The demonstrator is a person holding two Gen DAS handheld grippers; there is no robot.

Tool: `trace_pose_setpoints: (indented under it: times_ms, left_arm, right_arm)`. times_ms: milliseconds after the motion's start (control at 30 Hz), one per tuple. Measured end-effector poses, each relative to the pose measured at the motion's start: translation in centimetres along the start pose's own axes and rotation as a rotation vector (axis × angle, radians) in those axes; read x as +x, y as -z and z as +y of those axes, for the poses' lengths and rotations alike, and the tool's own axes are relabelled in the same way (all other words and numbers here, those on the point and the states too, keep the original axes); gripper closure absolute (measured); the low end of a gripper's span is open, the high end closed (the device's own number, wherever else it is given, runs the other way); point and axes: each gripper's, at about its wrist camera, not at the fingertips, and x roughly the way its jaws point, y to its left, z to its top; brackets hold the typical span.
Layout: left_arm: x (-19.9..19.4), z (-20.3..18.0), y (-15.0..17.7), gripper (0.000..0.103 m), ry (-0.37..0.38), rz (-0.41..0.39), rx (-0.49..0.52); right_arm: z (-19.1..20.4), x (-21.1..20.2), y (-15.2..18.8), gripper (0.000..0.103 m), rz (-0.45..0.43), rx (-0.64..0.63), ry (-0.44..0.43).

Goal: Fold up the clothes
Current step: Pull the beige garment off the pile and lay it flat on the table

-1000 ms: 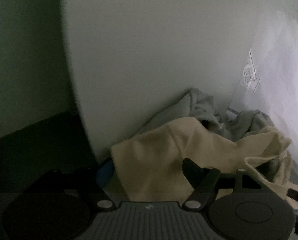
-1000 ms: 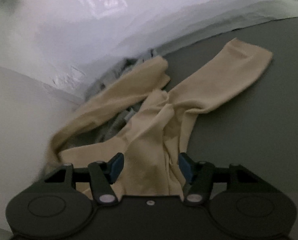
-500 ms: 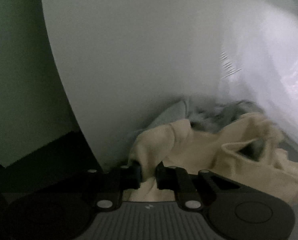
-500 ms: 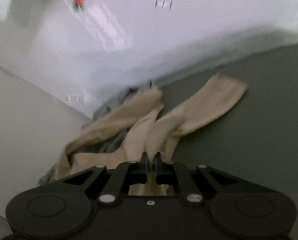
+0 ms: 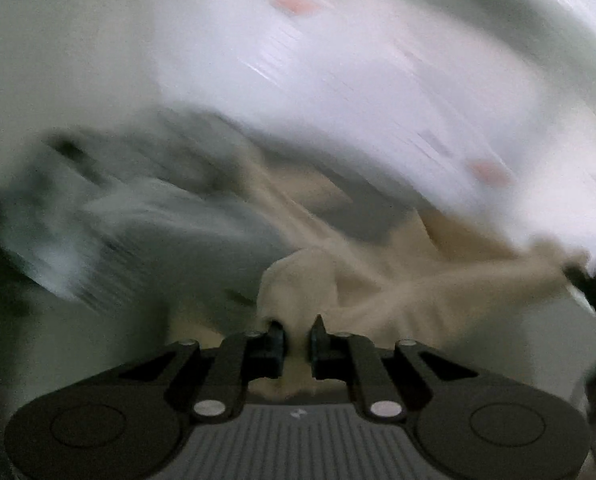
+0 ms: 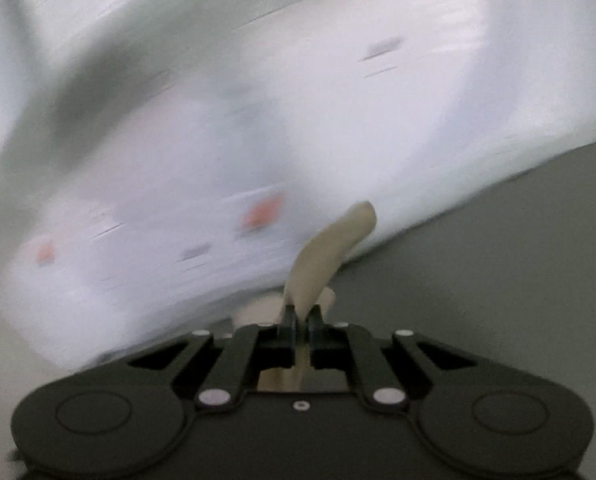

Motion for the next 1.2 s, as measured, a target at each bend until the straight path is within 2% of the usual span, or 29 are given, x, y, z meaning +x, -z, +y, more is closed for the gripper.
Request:
trace_pose_setpoints:
  times_ms: [100, 167, 300, 400, 600, 700, 800, 933, 1067, 1133, 1200]
  left_arm:
    - [1.3, -5.1, 4.9, 0.084, 0.084, 0.105, 0.052]
    - [1.9, -7.4, 7.0, 0.083, 0.077, 0.146, 0.082]
    - [3.2, -9.9, 8.4, 0.072, 0.028, 0.172, 0.104]
    - [4.4, -9.9, 7.8, 0.072, -0.004, 0.180, 0.064]
    - [4.3, -7.9, 6.9, 0.069, -0.085, 0.172, 0.038]
    - [5.1, -6.3, 5.8, 0.064, -0.110, 0.171, 0.024]
    - [6.5, -4.4, 4.7, 0.059, -0.121, 0.188, 0.015]
    - [8.9, -2.4, 3.3, 0.050, -0.140, 0.203, 0.054]
    - [12.0, -0.4, 1.5, 0.040, -0.118, 0.227, 0.084]
    - [13.6, 0.5, 0.8, 0.040, -0.111, 0.248, 0.093]
    - [14.8, 1.1, 0.3, 0.040, -0.108, 0.265, 0.102]
  right_arm:
    - [-7.6, -1.4, -1.5, 0.095, 0.047, -0.059, 0.204]
    - [-11.8, -2.1, -1.7, 0.095, 0.109, -0.048, 0.305]
    - [-15.9, -3.8, -0.7, 0.085, 0.158, -0.070, 0.368]
    - [-16.2, -4.2, 0.2, 0.082, 0.189, -0.094, 0.338]
    - [-11.5, -3.0, 2.5, 0.076, 0.244, -0.175, 0.151]
    - [-7.5, -1.6, 4.3, 0.073, 0.288, -0.234, 0.046]
    - [-3.2, 0.0, 6.3, 0.064, 0.339, -0.298, -0.039]
    - [2.4, 2.5, 8.9, 0.058, 0.412, -0.377, -0.100]
    - [6.3, 4.2, 11.5, 0.053, 0.462, -0.438, -0.115]
    - [7.8, 5.0, 12.6, 0.044, 0.479, -0.475, -0.113]
    - [8.8, 5.6, 13.4, 0.043, 0.485, -0.505, -0.104]
